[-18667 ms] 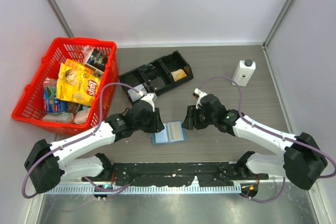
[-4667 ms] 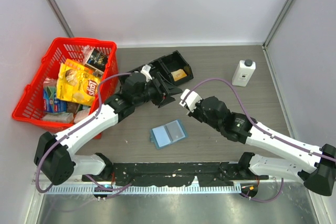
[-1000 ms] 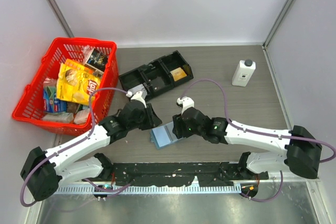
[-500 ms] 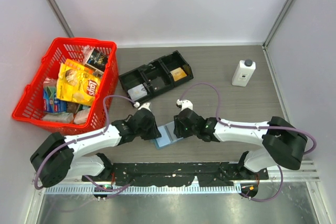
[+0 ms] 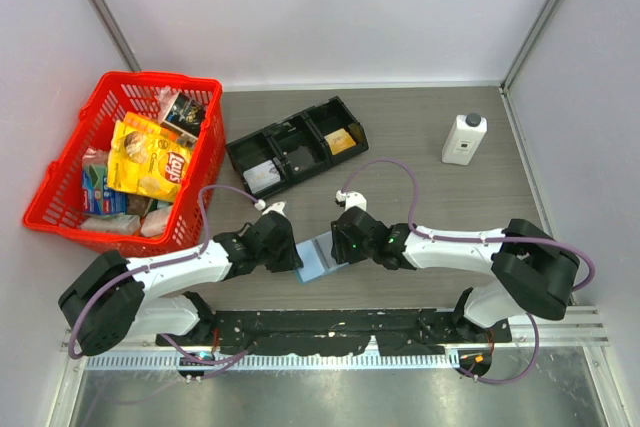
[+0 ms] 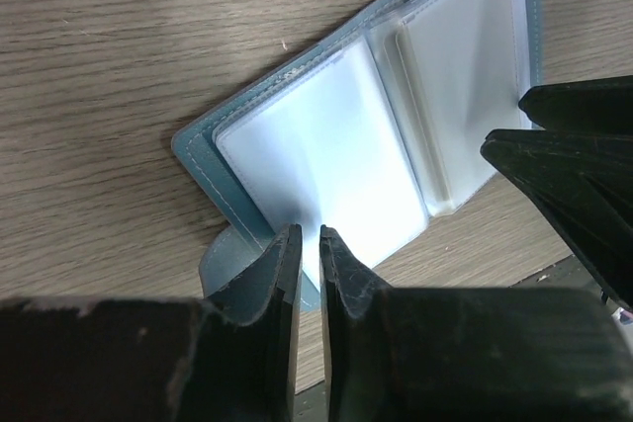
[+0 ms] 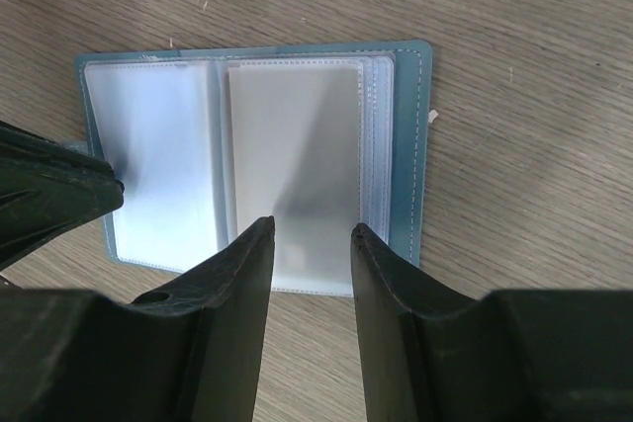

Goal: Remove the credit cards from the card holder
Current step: Remove the credit card from the card holder.

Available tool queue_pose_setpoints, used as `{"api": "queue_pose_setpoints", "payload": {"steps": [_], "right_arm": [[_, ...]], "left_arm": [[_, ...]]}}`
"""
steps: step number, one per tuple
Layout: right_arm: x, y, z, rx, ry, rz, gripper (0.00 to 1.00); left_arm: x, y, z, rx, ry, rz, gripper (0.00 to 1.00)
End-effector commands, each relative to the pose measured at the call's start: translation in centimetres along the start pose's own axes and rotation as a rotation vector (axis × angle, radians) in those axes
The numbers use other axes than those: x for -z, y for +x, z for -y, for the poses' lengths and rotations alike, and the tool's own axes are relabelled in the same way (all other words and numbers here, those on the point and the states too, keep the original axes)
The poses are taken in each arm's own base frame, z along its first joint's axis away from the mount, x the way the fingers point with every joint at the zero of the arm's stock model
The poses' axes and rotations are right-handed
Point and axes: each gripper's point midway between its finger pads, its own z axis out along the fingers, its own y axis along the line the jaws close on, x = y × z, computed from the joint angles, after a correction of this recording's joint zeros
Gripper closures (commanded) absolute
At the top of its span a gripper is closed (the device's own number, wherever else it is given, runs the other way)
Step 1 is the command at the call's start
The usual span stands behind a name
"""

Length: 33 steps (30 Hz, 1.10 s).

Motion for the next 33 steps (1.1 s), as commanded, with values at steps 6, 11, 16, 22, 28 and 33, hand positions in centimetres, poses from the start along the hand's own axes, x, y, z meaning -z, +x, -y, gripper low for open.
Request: {"api": "queue_pose_setpoints", "payload": {"steps": [6,11,16,22,28,33], "right_arm": [[-0.5,0.6,-1.4,0.005,-0.068,-0.048,0.58],[-0.4,0.3,-3.9,0.001,-0.177,-0.076,0.6],[-0.5,0.0,-6.2,-0.009,-0.279,-0.091,0.62],[0.5,-1.4,-6.0,0.019,-0.246,-0.069,0.62],[1.8,-3.2,-2.5,0.025,-0.027,-0.019,0.48],[1.7,-3.0,-1.3,0.023,0.047,-0.028,0.42]], "left_arm": [[-0.4,1.1,-1.2,-0.015,-0.026,-0.018,0.87],[-0.6,1.3,-1.3,-0.009,-0.019,-0.021,0.9],[-1.0,1.6,-1.3,0.006,-0.006,-0.023,0.92],[-1.0,1.7,-1.4,0.01,-0.007,-0.024,0.92],[-0.7,1.6,-1.7,0.005,-0.021,-0.018,0.93],[0.1,1.3,-2.1,-0.009,-0.049,-0.011,0.92]]}}
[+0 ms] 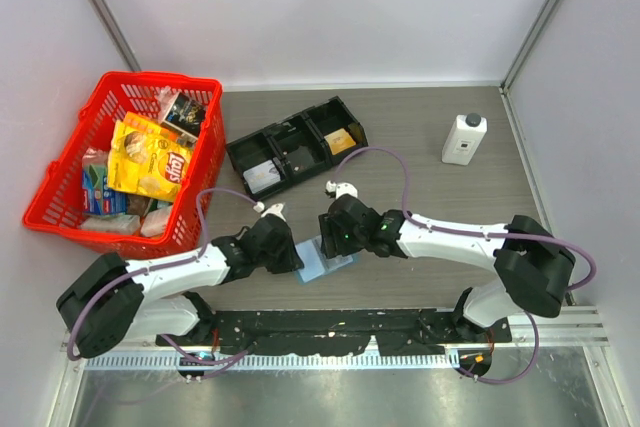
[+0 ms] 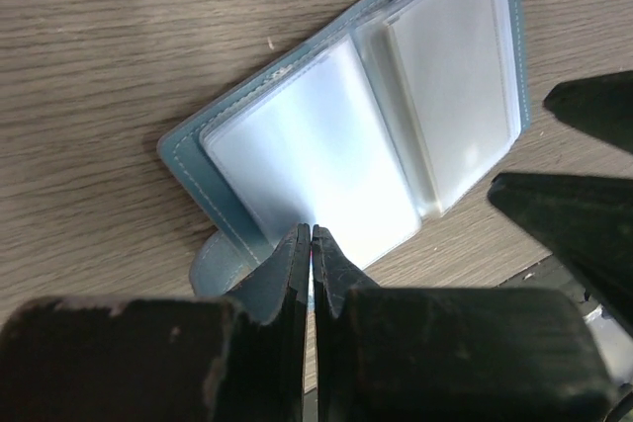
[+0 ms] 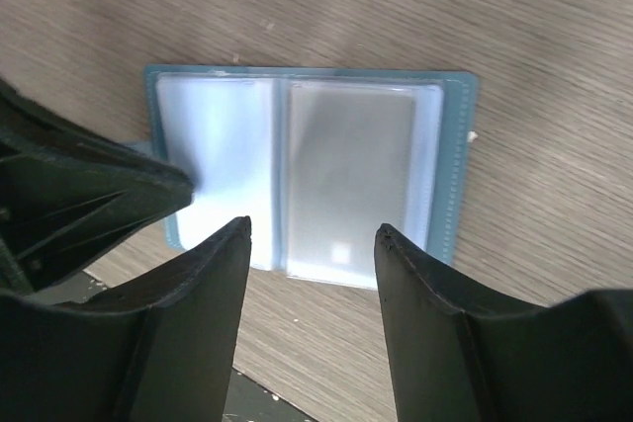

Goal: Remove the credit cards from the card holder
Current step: Remove the credit card from the card holder.

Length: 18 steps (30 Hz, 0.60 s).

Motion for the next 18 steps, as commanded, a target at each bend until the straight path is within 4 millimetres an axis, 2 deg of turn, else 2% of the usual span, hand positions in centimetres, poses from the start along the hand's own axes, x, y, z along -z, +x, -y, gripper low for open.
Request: {"api": "queue_pose_setpoints", "payload": {"steps": [1,7,13,18], "right_arm": [[0.6,-0.7,1.2,-0.009,0.091,0.015,0.42],[-0.7,0.5,1.3,-0.025,0.1,-0.037,0.42],[-1.0,0.5,0.2,-0.025,0.044,-0.043,0.44],[-1.2,0.5,0.1,-0.029,0.038,-0.048,0.49]], "left_arm": [[0.8,1.0,-2.7,-0.032,-0.107,-0.025,0.92],[1.1,1.3,-3.3,-0.049,-0.134,-0.042,0.92],[0.7,2.1,-3.5,-0.043,-0.128,-0.07,0.93],[0.5,2.5,-3.5,-0.041,-0.119,-0.087,0.93]]}}
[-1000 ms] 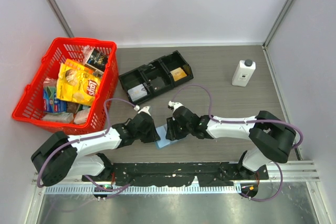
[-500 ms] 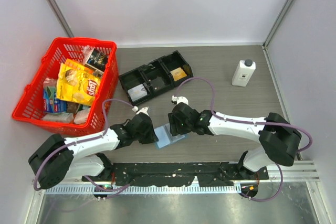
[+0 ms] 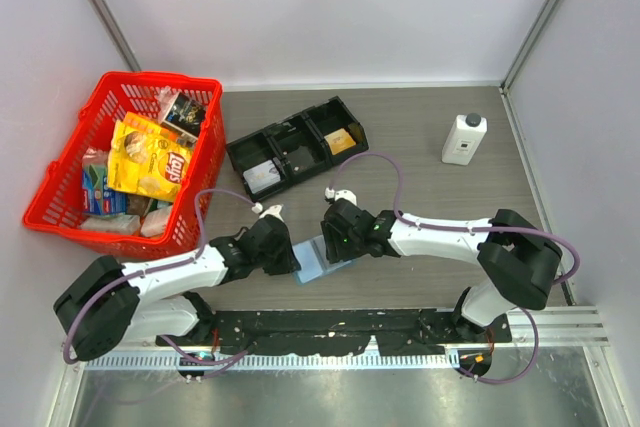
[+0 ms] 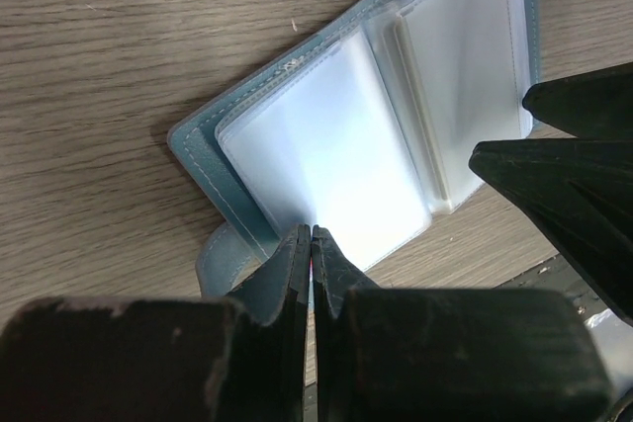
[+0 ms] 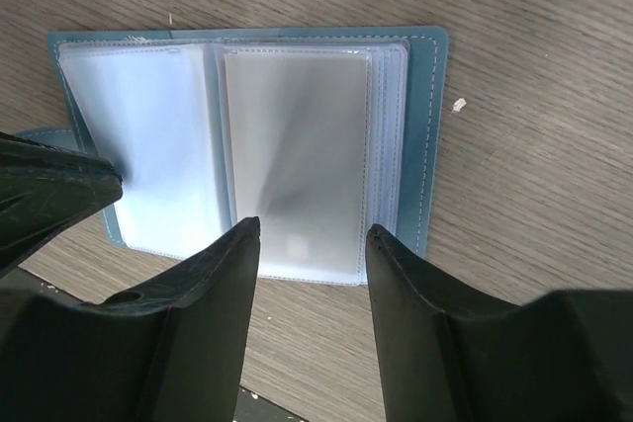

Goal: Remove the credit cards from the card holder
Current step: Remove the credit card from the card holder.

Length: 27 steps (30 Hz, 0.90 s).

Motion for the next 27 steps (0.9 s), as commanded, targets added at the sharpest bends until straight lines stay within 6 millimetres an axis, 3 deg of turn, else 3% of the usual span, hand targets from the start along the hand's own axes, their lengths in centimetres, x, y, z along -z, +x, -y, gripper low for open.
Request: {"api": "queue_pose_setpoints", "payload": {"steps": [1,13,27], "right_arm": [[0.3,-1.7,-1.6,-0.02,-0.05,0.044,0.49],[-0.4,-0.1,-1.8,-0.029,-0.069,-0.017,0.5],[0.4,-1.0,-6.7,-0.009,-0.32,-0.021,0.56]], "left_arm": [[-0.3,2.0,-2.5,-0.036,-0.078,-0.072,0.94],[-0.4,2.5,-2.2,-0.036,-0.055,-0.093,0.95],[-0.5,3.0,-2.1,-0.024,-0.021,-0.097,0.96]]}}
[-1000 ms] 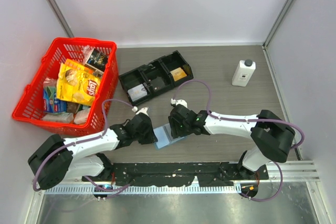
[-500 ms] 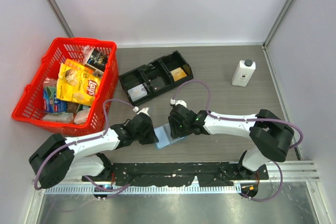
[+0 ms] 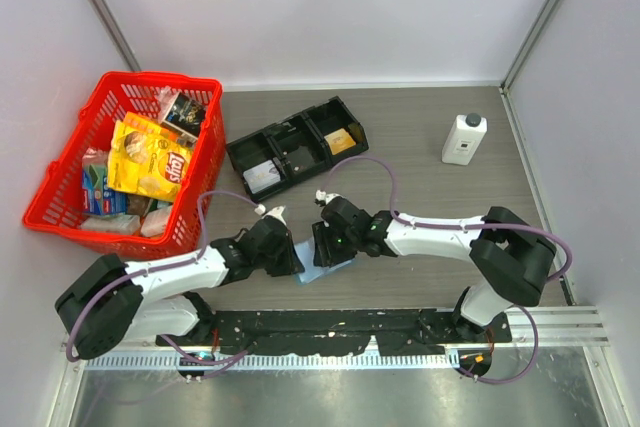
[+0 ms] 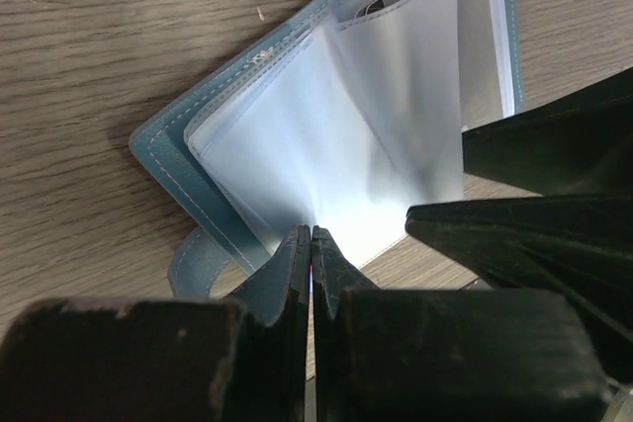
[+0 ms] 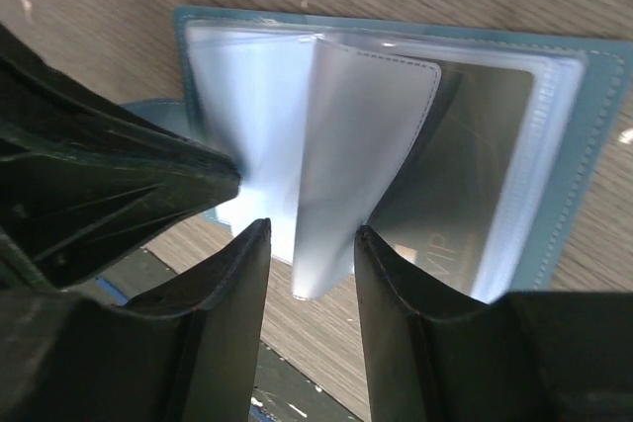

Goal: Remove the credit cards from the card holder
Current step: Remove the credit card from the card holder.

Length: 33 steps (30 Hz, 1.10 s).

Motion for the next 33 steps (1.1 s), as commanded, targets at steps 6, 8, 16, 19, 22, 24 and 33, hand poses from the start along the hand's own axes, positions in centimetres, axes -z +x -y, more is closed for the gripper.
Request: {"api": "queue_pose_setpoints", "payload": {"steps": [6,8,16,19,22,24,33], "right_arm": [[0.9,-2.5,-6.2,0.068,-0.269,0.041,0.58],[1.0,-2.3,-7.0,0.096,-0.296,0.028,0.58],[0.0,-0.7,-7.8,0.164,-0.304,-0.044,0.57],[-0.2,-0.8,-7.6,0.174,-0.295,-0.045,0.56],[-0.4,-0.7,-7.5,0.199,-0.286,-0.066,0.52],[-0.6,-0.5,-7.5,0.211,-0.286,-0.087,0.51],[2.6,-5.5,-4.1,0.173,-0.172,0.064,0.48]], "left_arm": [[0.2,1.7,-2.6,-0.002,-0.06,-0.027,0.96],[0.5,1.2,-2.4,0.012,-0.051,0.002,0.91],[3.0,-2.1,-2.4,0.063,-0.065,0.195,0.75],[5.0,-3.7,-2.2,0.087,-0.062,0.285,0.71],[6.9,-5.2,-2.1,0.11,-0.049,0.371,0.7],[8.0,-6.2,-1.3,0.118,-0.018,0.418,0.68],[10.0,-8.8,3.9,0.104,0.1,0.431,0.64]]}}
